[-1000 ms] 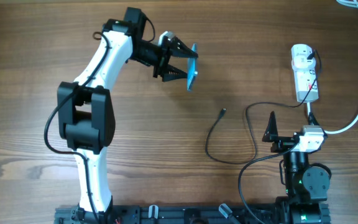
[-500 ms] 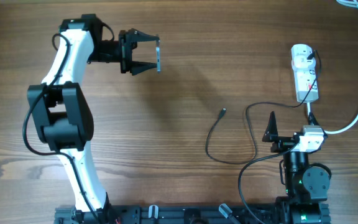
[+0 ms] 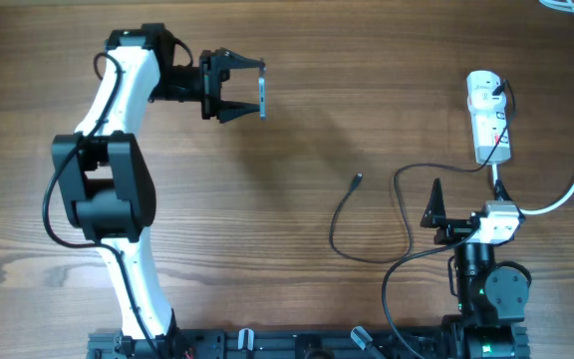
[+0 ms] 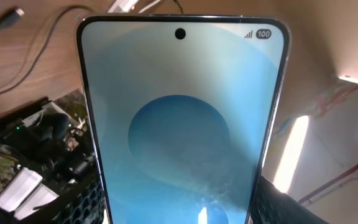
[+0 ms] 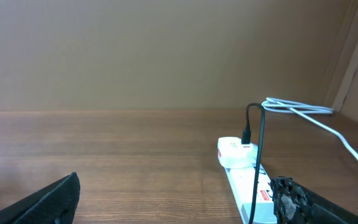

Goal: Plug charger to phone and switch on socket

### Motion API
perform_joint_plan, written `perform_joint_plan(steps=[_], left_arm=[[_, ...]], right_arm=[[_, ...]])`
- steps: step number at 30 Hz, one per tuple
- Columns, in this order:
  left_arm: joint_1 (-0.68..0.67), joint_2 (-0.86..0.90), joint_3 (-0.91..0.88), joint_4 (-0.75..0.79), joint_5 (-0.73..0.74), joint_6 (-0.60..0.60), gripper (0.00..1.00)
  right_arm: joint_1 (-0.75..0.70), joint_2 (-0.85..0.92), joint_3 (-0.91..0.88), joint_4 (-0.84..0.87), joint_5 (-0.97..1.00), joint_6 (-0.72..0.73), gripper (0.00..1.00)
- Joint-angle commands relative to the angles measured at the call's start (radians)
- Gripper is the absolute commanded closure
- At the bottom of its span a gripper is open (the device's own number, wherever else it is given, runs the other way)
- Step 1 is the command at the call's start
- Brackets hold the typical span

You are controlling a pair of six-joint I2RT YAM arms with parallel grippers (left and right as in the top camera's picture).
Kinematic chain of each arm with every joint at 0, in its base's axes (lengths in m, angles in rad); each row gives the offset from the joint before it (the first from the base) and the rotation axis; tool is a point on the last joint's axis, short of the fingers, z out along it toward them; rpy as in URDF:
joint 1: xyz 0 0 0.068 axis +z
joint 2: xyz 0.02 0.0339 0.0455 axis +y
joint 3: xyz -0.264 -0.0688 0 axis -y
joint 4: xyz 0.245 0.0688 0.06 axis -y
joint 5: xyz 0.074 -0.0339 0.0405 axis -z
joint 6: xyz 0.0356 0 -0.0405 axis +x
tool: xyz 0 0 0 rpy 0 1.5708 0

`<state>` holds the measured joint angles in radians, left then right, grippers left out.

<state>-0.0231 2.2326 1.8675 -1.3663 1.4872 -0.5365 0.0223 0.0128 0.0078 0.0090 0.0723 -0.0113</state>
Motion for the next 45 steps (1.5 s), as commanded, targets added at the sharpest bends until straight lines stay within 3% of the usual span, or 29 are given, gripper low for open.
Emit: perform_joint_plan(steps=[1, 29, 38, 45], left_arm=[[-0.015, -0.035, 0.008, -0.004, 0.069, 0.012, 0.32], [-0.019, -0.035, 0.008, -0.005, 0.069, 0.028, 0.32], [-0.019, -0.035, 0.009, -0.004, 0.069, 0.027, 0.27], [-0.019, -0.035, 0.008, -0.019, 0.069, 0.027, 0.31]], right_arm=[[-0.003, -0.008, -0.003, 0.005, 0.003, 0.014, 0.0], [-0.003, -0.008, -0.003, 0.005, 0.003, 0.014, 0.0], [-0.003, -0.008, -0.003, 0.005, 0.003, 0.014, 0.0], [-0.003, -0.008, -0.003, 0.005, 0.003, 0.014, 0.0]])
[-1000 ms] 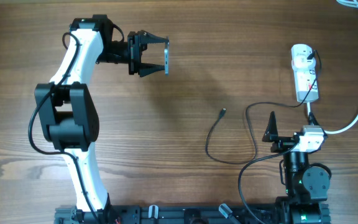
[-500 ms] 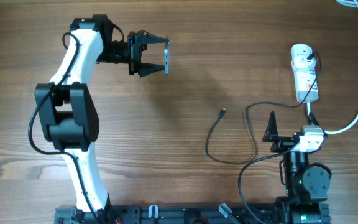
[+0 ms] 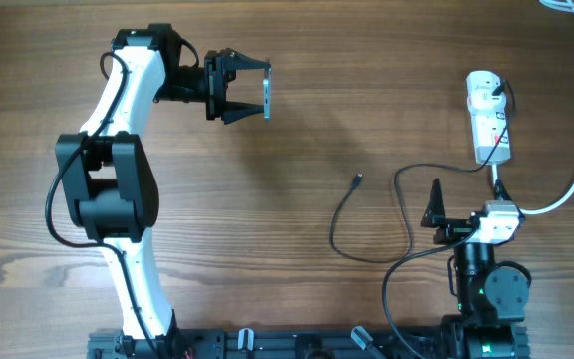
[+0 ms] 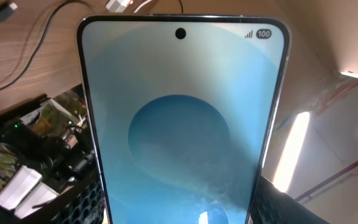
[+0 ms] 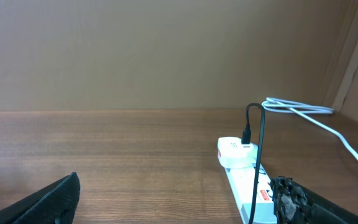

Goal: Plug charger to phone and switch on socket

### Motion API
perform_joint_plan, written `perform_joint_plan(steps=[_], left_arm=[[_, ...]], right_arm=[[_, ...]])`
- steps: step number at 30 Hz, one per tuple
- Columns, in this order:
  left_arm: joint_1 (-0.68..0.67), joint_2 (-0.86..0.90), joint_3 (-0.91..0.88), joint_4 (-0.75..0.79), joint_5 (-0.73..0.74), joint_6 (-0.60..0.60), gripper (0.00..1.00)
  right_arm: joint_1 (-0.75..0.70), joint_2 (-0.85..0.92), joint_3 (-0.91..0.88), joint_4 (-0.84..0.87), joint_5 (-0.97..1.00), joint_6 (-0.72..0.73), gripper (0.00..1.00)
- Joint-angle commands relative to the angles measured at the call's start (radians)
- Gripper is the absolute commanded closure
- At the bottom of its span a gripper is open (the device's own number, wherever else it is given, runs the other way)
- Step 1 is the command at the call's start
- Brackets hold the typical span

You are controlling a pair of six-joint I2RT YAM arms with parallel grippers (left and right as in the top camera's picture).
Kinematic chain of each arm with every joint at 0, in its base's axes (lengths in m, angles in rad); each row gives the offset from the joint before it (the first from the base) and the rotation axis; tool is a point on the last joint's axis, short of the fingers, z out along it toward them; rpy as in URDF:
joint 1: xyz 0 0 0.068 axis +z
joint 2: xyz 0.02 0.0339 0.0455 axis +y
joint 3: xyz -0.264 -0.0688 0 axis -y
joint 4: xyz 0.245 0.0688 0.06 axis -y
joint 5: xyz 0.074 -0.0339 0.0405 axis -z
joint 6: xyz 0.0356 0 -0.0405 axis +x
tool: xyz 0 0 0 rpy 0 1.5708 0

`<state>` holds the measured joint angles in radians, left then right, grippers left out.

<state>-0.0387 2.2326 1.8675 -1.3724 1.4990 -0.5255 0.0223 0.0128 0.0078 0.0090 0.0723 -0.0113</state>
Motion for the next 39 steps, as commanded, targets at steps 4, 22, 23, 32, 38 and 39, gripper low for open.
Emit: perform_joint_plan(steps=[4, 22, 23, 32, 38, 39], left_arm=[[-0.003, -0.035, 0.008, -0.013, 0.057, 0.016, 0.31], [-0.003, -0.035, 0.008, -0.013, 0.057, 0.016, 0.31], [-0.003, -0.035, 0.008, -0.013, 0.057, 0.016, 0.31], [-0.003, -0.035, 0.008, -0.013, 0.057, 0.017, 0.31], [-0.003, -0.035, 0.008, -0.013, 0.057, 0.017, 0.31], [-0.003, -0.035, 0.009, -0.013, 0.057, 0.017, 0.31]], right_arm=[[-0.003, -0.008, -0.003, 0.005, 0.003, 0.014, 0.0], [-0.003, 0.016, 0.097, 0.411, -0.515, 1.087, 0.0], [-0.003, 0.064, 0.187, 0.386, -0.512, 1.006, 0.0], [-0.003, 0.85, 1.094, -0.674, -0.853, 0.369, 0.0], [0.196, 1.091, 1.157, -0.838, -0.751, 0.274, 0.06], [0.303, 1.137, 1.231, -0.939, -0.534, 0.281, 0.06]])
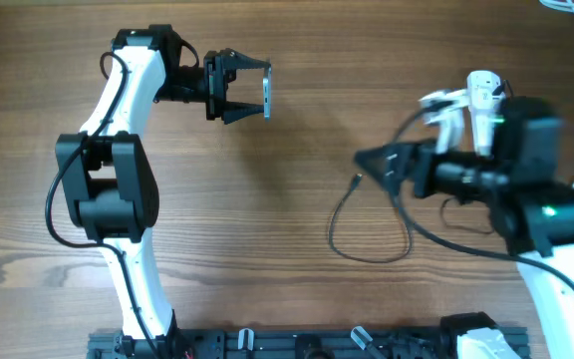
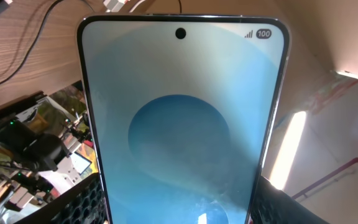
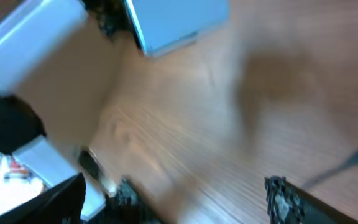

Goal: Plug charger to phone and switch on socket

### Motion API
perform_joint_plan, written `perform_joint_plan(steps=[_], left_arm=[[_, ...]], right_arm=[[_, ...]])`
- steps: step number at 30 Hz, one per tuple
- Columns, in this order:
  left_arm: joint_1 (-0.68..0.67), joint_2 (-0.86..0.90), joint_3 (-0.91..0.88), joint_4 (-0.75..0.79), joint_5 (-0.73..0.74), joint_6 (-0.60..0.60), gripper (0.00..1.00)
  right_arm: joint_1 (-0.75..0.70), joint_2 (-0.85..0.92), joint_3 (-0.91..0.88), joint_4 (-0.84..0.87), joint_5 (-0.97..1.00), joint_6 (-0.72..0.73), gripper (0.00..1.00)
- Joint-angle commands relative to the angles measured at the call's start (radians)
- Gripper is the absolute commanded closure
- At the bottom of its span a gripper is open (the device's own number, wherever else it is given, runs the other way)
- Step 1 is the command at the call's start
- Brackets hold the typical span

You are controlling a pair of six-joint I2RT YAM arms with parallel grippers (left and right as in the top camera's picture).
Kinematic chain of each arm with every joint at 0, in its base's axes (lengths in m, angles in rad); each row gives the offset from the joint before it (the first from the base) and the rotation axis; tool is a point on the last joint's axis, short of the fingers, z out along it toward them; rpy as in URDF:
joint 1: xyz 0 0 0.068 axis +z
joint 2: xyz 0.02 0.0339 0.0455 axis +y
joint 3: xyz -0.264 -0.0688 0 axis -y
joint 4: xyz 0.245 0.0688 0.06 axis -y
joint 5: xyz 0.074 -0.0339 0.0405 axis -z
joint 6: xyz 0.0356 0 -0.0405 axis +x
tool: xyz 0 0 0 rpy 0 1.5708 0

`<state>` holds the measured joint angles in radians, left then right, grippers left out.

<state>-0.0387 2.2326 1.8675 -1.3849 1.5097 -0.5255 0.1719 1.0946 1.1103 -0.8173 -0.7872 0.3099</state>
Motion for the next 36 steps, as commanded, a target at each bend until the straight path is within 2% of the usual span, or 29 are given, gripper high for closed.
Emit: perform_joint_plan(steps=[1, 3, 6, 9, 12, 15, 21, 34, 36], left_arm=[[-0.003, -0.035, 0.008, 0.0, 0.046, 0.017, 0.31], [-0.003, -0.035, 0.008, 0.0, 0.046, 0.017, 0.31], [-0.003, -0.035, 0.008, 0.0, 0.046, 0.017, 0.31], [-0.003, -0.035, 0.008, 0.0, 0.046, 0.016, 0.31], [-0.003, -0.035, 0.008, 0.0, 0.046, 0.016, 0.31], [-0.003, -0.035, 0.008, 0.0, 0.046, 0.017, 0.31], [-0.003, -0.035, 0.008, 0.0, 0.046, 0.021, 0.31], [-0.003, -0.035, 0.008, -0.001, 0.046, 0.023, 0.32], [-0.003, -0.035, 0.008, -0.001, 0.047, 0.023, 0.32]], right_arm=[[0.222, 0.089, 0.189, -0.187, 0.472, -0.011, 0.05], [0.349, 0.166, 0.334, -0.328, 0.694, 0.036, 0.06], [0.491, 0.309, 0.562, -0.45, 0.777, 0.062, 0.09], [0.581, 0.416, 0.679, -0.493, 0.977, 0.152, 0.1], [0.587, 0.437, 0.692, -0.479, 1.098, 0.219, 0.01], [0.547, 0.437, 0.687, -0.513, 1.245, 0.297, 0.0], [0.355, 0.447, 0.682, -0.527, 1.205, 0.295, 0.0], [0.351, 0.473, 0.681, -0.501, 1.088, 0.289, 0.0], [0.351, 0.473, 0.681, -0.48, 1.036, 0.23, 0.0]])
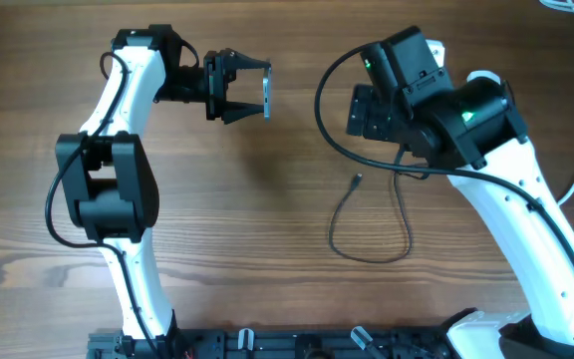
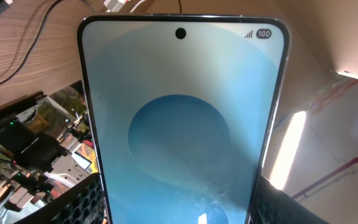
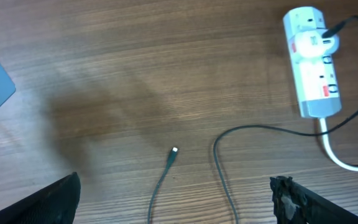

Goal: Plug charger to phone and switch on socket

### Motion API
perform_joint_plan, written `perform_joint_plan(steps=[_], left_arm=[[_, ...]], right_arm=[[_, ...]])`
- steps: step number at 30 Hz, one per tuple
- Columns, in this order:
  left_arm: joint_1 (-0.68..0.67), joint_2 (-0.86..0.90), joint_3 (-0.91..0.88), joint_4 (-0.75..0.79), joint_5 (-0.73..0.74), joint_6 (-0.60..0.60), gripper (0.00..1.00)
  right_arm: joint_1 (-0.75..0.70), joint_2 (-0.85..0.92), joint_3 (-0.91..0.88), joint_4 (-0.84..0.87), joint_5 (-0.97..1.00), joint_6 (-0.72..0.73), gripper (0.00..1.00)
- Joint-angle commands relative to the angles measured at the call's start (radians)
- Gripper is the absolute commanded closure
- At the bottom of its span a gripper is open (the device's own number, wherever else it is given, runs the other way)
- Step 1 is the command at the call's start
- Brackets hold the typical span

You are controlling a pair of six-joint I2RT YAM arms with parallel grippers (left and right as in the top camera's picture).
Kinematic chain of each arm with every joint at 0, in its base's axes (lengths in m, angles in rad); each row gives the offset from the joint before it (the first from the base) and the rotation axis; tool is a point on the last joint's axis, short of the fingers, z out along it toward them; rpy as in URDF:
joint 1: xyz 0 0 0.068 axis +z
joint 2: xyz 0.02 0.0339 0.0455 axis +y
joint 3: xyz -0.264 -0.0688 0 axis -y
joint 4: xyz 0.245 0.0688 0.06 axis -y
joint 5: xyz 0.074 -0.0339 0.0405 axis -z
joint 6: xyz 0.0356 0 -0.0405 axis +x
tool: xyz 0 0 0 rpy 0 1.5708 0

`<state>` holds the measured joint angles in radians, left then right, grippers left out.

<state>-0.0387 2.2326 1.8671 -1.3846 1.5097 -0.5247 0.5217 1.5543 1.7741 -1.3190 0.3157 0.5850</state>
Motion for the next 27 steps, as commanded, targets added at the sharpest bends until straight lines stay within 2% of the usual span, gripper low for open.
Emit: perform_joint_plan(steps=[1, 5, 7, 8, 20, 23, 27], left_arm=[[-0.003, -0.035, 0.009, -0.001, 0.047, 0.022, 0.32], [-0.003, -0.035, 0.009, -0.001, 0.046, 0.022, 0.31], [-0.003, -0.035, 0.009, -0.001, 0.046, 0.023, 0.31], [-0.003, -0.035, 0.009, -0.001, 0.046, 0.022, 0.31], [-0.003, -0.035, 0.009, -0.001, 0.046, 0.023, 0.32], [-0.008, -0.035, 0.009, 0.0, 0.04, 0.023, 0.32], [-0.032, -0.035, 0.009, 0.0, -0.016, 0.023, 0.32]], right_arm=[[0.001, 0.014, 0.017, 0.034, -0.102, -0.076, 0.0], [0.001, 0.014, 0.017, 0.058, -0.187, -0.127, 0.0], [0.01, 0.017, 0.017, 0.095, -0.372, -0.336, 0.0], [0.018, 0.02, 0.017, 0.105, -0.392, -0.345, 0.0], [0.136, 0.054, 0.018, 0.21, -0.383, -0.228, 0.0], [0.188, 0.13, 0.018, 0.27, -0.311, -0.132, 0.01], [0.261, 0.158, 0.019, 0.324, -0.167, -0.08, 0.0]])
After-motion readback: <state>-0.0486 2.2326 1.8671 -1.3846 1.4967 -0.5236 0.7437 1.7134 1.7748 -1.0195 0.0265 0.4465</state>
